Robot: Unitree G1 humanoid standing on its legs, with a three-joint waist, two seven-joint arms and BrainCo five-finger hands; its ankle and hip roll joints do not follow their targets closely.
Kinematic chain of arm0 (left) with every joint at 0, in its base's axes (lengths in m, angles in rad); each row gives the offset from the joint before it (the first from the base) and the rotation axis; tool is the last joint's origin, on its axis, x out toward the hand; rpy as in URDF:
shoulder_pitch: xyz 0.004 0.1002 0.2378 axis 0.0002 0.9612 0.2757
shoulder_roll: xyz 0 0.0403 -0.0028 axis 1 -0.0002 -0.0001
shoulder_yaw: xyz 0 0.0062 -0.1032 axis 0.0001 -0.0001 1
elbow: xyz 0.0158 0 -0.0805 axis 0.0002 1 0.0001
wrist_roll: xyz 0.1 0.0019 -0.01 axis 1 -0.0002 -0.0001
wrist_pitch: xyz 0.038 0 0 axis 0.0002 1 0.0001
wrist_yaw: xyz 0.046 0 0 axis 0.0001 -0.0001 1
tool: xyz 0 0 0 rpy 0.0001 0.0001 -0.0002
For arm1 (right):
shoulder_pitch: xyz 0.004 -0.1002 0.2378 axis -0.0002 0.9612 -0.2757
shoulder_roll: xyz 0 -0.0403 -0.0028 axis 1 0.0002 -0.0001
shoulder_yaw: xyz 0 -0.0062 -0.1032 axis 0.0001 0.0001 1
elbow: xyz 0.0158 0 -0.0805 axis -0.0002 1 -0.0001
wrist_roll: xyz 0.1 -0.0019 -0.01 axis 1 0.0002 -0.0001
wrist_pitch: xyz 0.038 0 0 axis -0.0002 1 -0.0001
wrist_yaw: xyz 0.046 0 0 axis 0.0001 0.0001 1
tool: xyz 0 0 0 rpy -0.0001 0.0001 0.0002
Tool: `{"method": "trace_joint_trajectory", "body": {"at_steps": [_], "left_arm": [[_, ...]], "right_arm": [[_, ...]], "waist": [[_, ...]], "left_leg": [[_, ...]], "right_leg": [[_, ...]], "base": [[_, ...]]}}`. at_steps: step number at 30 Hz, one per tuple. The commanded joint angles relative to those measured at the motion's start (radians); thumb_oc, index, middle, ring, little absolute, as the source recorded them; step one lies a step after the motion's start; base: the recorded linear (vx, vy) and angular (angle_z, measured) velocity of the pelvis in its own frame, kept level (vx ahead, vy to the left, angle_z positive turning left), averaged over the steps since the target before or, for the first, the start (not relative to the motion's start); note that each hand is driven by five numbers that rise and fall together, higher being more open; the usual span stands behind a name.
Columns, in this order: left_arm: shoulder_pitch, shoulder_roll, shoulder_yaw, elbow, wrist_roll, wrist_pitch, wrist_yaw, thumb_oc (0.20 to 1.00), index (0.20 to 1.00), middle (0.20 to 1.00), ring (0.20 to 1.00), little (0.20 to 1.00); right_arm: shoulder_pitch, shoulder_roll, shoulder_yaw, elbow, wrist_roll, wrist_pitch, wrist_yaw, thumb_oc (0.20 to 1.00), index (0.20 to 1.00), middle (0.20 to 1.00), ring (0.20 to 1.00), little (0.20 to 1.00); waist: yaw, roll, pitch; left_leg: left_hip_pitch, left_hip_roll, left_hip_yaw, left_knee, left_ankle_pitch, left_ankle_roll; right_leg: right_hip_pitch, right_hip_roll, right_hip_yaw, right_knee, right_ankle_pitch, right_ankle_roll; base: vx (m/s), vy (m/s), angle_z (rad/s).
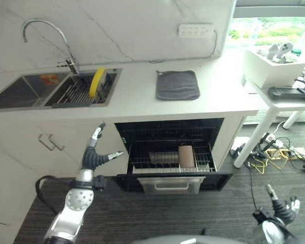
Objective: Place the dishes in the dishwasher.
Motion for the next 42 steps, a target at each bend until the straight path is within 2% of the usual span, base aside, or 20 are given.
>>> {"method": "trace_joint_trajectory", "body": {"at_steps": [1,3,4,7,10,13,18,20,22,28,30,31,32,35,36,38,39,40,41,42], "left_arm": [[-0.094,0.046,-0.007,-0.037,-0.084,-0.035,-0.061,1.000,1.000,1.000,1.000,1.000],[-0.120,0.039,-0.035,-0.044,-0.185,-0.078,-0.156,1.000,1.000,1.000,1.000,1.000],[-0.131,0.030,-0.045,-0.051,-0.191,-0.041,-0.161,1.000,1.000,1.000,1.000,1.000],[-0.147,0.024,-0.068,-0.044,-0.210,0.003,-0.165,1.000,1.000,1.000,1.000,1.000],[-0.161,0.036,-0.096,-0.043,-0.152,0.033,-0.152,1.000,1.000,1.000,1.000,1.000],[-0.173,0.049,-0.126,-0.058,-0.136,0.062,-0.190,1.000,1.000,1.000,1.000,1.000],[-0.198,0.060,-0.155,-0.053,-0.124,0.082,-0.166,1.000,1.000,1.000,1.000,1.000],[-0.202,0.066,-0.156,-0.047,-0.127,0.076,-0.160,1.000,1.000,1.000,1.000,1.000],[-0.206,0.074,-0.157,-0.041,-0.126,0.086,-0.136,1.000,1.000,1.000,1.000,1.000],[-0.196,0.089,-0.131,-0.069,-0.136,0.111,-0.135,1.000,1.000,1.000,1.000,1.000],[-0.173,0.092,-0.093,-0.086,-0.151,0.118,-0.161,1.000,1.000,1.000,1.000,1.000],[-0.156,0.092,-0.077,-0.084,-0.165,0.112,-0.164,1.000,1.000,1.000,1.000,1.000],[-0.138,0.090,-0.059,-0.075,-0.183,0.098,-0.166,1.000,1.000,1.000,1.000,1.000],[-0.079,0.071,0.021,-0.038,-0.273,0.052,-0.203,1.000,1.000,1.000,1.000,1.000],[-0.075,0.069,0.030,-0.038,-0.284,0.052,-0.205,1.000,1.000,1.000,1.000,1.000],[-0.078,0.055,0.051,-0.029,-0.334,0.029,-0.214,1.000,1.000,1.000,1.000,1.000],[-0.092,0.043,0.053,-0.015,-0.380,0.007,-0.205,1.000,1.000,1.000,1.000,1.000],[-0.097,0.039,0.053,-0.010,-0.403,-0.007,-0.196,1.000,1.000,1.000,1.000,1.000],[-0.114,0.016,0.059,0.002,-0.432,-0.021,-0.193,1.000,1.000,1.000,1.000,1.000],[-0.125,-0.002,0.052,0.016,-0.415,0.003,-0.206,1.000,1.000,1.000,1.000,1.000]], "right_arm": [[-0.086,0.025,-0.003,0.051,0.214,0.010,0.083,1.000,1.000,1.000,1.000,1.000],[-0.108,0.056,0.047,0.094,0.246,0.018,0.109,1.000,1.000,1.000,1.000,1.000],[-0.117,0.067,0.078,0.100,0.211,0.013,0.107,1.000,1.000,1.000,1.000,1.000],[-0.126,0.083,0.152,0.077,0.222,0.009,0.105,1.000,1.000,1.000,1.000,1.000],[-0.139,0.090,0.183,0.111,0.301,0.003,0.141,1.000,1.000,1.000,1.000,1.000],[-0.152,0.094,0.210,0.122,0.336,0.004,0.152,1.000,1.000,1.000,1.000,1.000],[-0.161,0.113,0.250,0.108,0.337,-0.020,0.103,1.000,1.000,1.000,1.000,1.000],[-0.161,0.112,0.254,0.106,0.290,-0.018,0.028,1.000,1.000,1.000,1.000,1.000],[-0.160,0.088,0.242,0.123,0.191,-0.008,-0.190,1.000,1.000,1.000,1.000,1.000],[-0.162,0.007,0.088,0.161,0.109,-0.051,-0.268,1.000,1.000,1.000,1.000,1.000],[-0.146,-0.062,0.068,0.073,-0.196,-0.045,-0.279,1.000,1.000,1.000,1.000,1.000],[-0.129,-0.086,0.071,0.000,-0.260,-0.034,-0.281,1.000,1.000,1.000,1.000,1.000],[-0.105,-0.107,0.066,-0.066,-0.297,-0.034,-0.271,1.000,1.000,1.000,1.000,1.000],[-0.048,-0.152,0.010,-0.222,-0.347,-0.124,-0.153,1.000,1.000,1.000,1.000,1.000],[-0.047,-0.156,0.008,-0.252,-0.348,-0.118,-0.143,1.000,1.000,1.000,1.000,1.000],[-0.044,-0.172,0.016,-0.376,-0.349,-0.148,-0.048,1.000,1.000,1.000,1.000,1.000],[-0.053,-0.185,0.037,-0.447,-0.309,-0.145,0.057,1.000,1.000,1.000,1.000,1.000],[-0.053,-0.187,0.042,-0.461,-0.287,-0.144,0.108,1.000,1.000,1.000,1.000,1.000],[-0.073,-0.200,0.084,-0.511,-0.189,-0.118,0.288,1.000,1.000,1.000,1.000,1.000],[-0.090,-0.211,0.140,-0.565,-0.120,-0.063,0.425,1.000,1.000,1.000,1.000,1.000]], "waist": [[0.001,-0.024,0.032],[0.009,-0.016,0.027],[0.013,-0.013,0.025],[0.012,-0.005,0.022],[0.016,0.000,0.018],[0.023,0.003,0.018],[0.025,0.003,0.015],[0.024,0.002,0.013],[0.014,-0.001,0.010],[0.010,-0.011,0.021],[0.007,-0.022,0.030],[-0.002,-0.026,0.035],[-0.013,-0.029,0.039],[-0.029,-0.045,0.040],[-0.030,-0.047,0.039],[-0.036,-0.052,0.036],[-0.038,-0.054,0.035],[-0.039,-0.055,0.035],[-0.037,-0.061,0.034],[-0.033,-0.066,0.032]], "left_leg": [[-0.027,0.030,0.010,0.004,-0.001,0.011],[-0.027,0.031,0.006,0.004,0.003,0.009],[-0.029,0.031,0.003,0.004,0.006,0.009],[-0.033,0.029,0.002,0.004,0.011,0.008],[-0.036,0.028,0.002,0.004,0.016,0.006],[-0.040,0.028,0.001,0.004,0.021,0.005],[-0.045,0.027,0.001,0.004,0.022,0.006],[-0.046,0.027,0.002,0.004,0.022,0.006],[-0.049,0.029,0.015,0.004,0.022,0.005],[-0.043,0.039,0.021,0.004,0.018,0.004],[-0.038,0.037,0.012,0.004,0.014,0.009],[-0.038,0.033,0.007,0.004,0.011,0.013],[-0.036,0.029,0.007,0.004,0.009,0.016],[-0.029,0.010,0.027,0.004,-0.007,0.025],[-0.028,0.008,0.030,0.004,-0.009,0.027],[-0.021,-0.005,0.036,0.004,-0.018,0.038],[-0.017,-0.011,0.035,0.004,-0.024,0.043],[-0.016,-0.013,0.035,0.004,-0.025,0.044],[-0.014,-0.019,0.033,0.004,-0.030,0.048],[-0.012,-0.022,0.032,0.004,-0.030,0.048]], "right_leg": [[0.113,-0.109,-0.031,0.007,-0.072,0.076],[0.118,-0.110,-0.040,0.008,-0.073,0.073],[0.120,-0.110,-0.044,0.008,-0.074,0.071],[0.121,-0.111,-0.046,0.010,-0.076,0.070],[0.122,-0.113,-0.053,0.013,-0.079,0.067],[0.121,-0.114,-0.060,0.014,-0.079,0.066],[0.118,-0.120,-0.064,0.013,-0.077,0.070],[0.117,-0.120,-0.064,0.013,-0.076,0.072],[0.108,-0.117,-0.052,0.008,-0.072,0.073],[0.109,-0.106,-0.048,0.008,-0.072,0.068],[0.109,-0.097,-0.037,0.008,-0.074,0.064],[0.106,-0.092,-0.023,0.009,-0.077,0.061],[0.104,-0.090,-0.010,0.010,-0.078,0.061],[0.096,-0.115,-0.013,0.006,-0.059,0.085],[0.095,-0.119,-0.015,0.006,-0.056,0.089],[0.087,-0.137,-0.012,0.008,-0.044,0.101],[0.083,-0.143,-0.006,0.009,-0.041,0.106],[0.082,-0.144,-0.004,0.010,-0.040,0.107],[0.079,-0.148,0.003,0.010,-0.040,0.110],[0.077,-0.150,0.009,0.011,-0.039,0.112]], "base": [[0.00,0.035,0.30],[-0.01,0.038,0.25],[-0.01,0.042,0.05],[-0.02,0.036,0.09],[-0.01,0.023,0.12],[-0.01,0.007,0.02],[0.00,0.000,0.01],[0.00,0.000,0.00],[-0.01,0.015,-0.02],[0.00,0.007,-0.02],[0.00,0.000,0.00],[-0.01,0.042,-0.01],[-0.01,0.090,-0.01],[-0.01,0.144,-0.11],[-0.01,0.171,-0.30],[-0.01,0.133,-0.28],[0.00,0.075,-0.32],[-0.01,0.055,-0.27],[-0.02,0.012,-0.17],[-0.03,0.000,-0.10]]}}
